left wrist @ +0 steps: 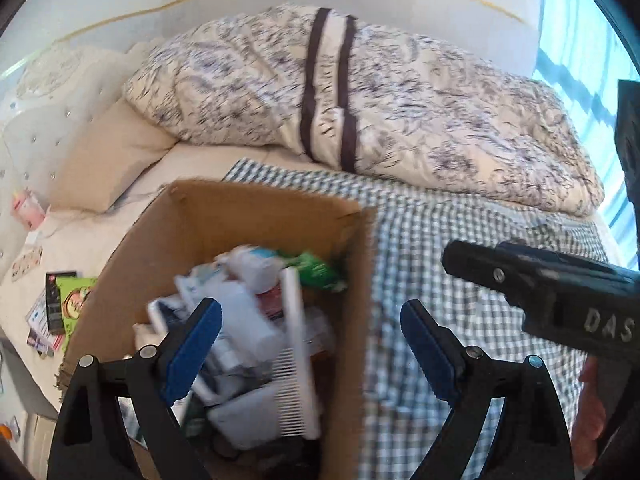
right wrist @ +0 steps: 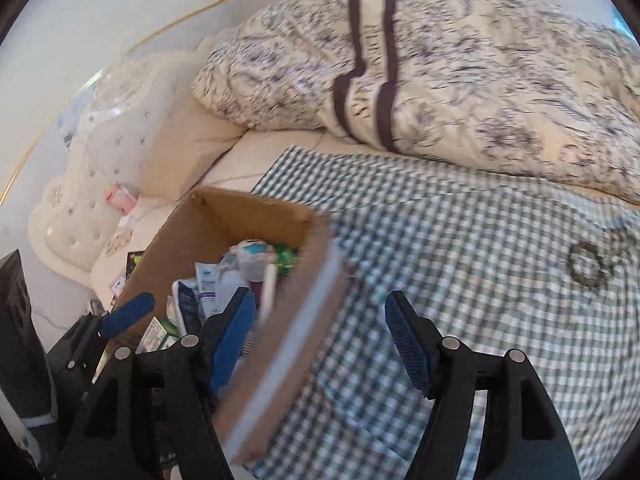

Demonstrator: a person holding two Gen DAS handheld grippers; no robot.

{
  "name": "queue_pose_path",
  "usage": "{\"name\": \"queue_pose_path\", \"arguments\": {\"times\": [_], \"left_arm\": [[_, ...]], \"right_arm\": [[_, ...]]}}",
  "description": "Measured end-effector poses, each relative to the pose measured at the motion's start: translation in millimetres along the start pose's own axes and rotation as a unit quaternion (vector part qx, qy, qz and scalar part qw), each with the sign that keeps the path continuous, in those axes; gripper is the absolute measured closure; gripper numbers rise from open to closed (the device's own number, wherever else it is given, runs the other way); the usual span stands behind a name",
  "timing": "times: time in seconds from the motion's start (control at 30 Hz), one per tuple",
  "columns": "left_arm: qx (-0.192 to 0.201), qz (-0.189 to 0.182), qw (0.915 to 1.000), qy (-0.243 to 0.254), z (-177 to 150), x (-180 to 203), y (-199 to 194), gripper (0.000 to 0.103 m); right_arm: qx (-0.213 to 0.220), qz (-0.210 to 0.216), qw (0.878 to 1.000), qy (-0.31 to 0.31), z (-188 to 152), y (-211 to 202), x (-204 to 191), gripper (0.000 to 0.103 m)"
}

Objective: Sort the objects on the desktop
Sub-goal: 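Move the right tool back to the bead bracelet on the sheet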

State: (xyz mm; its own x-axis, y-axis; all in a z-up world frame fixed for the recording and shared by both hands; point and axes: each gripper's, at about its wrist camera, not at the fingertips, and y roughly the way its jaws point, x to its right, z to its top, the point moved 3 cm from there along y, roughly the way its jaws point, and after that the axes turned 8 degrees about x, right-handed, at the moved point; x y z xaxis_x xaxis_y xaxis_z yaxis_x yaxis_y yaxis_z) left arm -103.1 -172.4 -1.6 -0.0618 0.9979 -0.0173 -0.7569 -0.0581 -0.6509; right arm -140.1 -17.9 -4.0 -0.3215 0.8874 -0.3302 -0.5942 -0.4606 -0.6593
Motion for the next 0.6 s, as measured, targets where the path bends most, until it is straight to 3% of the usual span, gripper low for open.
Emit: {"name": "queue_pose_path", "arguments": {"times": [0.13,0.33,0.5,0.6], "left_arm": [[0.023,-0.005,0.9997,-0.004,11.9,47.2,-6.5,0.001],[0.024,-0.014,0.9995,-0.015,21.2,101.5,3.6,0.000],[0.007,-0.032,0.9994,-0.009,19.9,137.0,25.8,0.000],[-0.003,-0.035,0.9993,0.009,12.2,153.2,44.7,0.000]], "right_arm": [[0.024,-0.035,0.999,0.004,3.5,-41.0,43.8,0.035],[0.048,-0.084,0.994,0.041,9.6,-90.5,120.9,0.035],[0.045,-0.108,0.990,0.077,8.0,-93.3,179.0,0.035],[0.027,-0.115,0.989,0.094,3.6,-72.5,203.8,0.035]]}}
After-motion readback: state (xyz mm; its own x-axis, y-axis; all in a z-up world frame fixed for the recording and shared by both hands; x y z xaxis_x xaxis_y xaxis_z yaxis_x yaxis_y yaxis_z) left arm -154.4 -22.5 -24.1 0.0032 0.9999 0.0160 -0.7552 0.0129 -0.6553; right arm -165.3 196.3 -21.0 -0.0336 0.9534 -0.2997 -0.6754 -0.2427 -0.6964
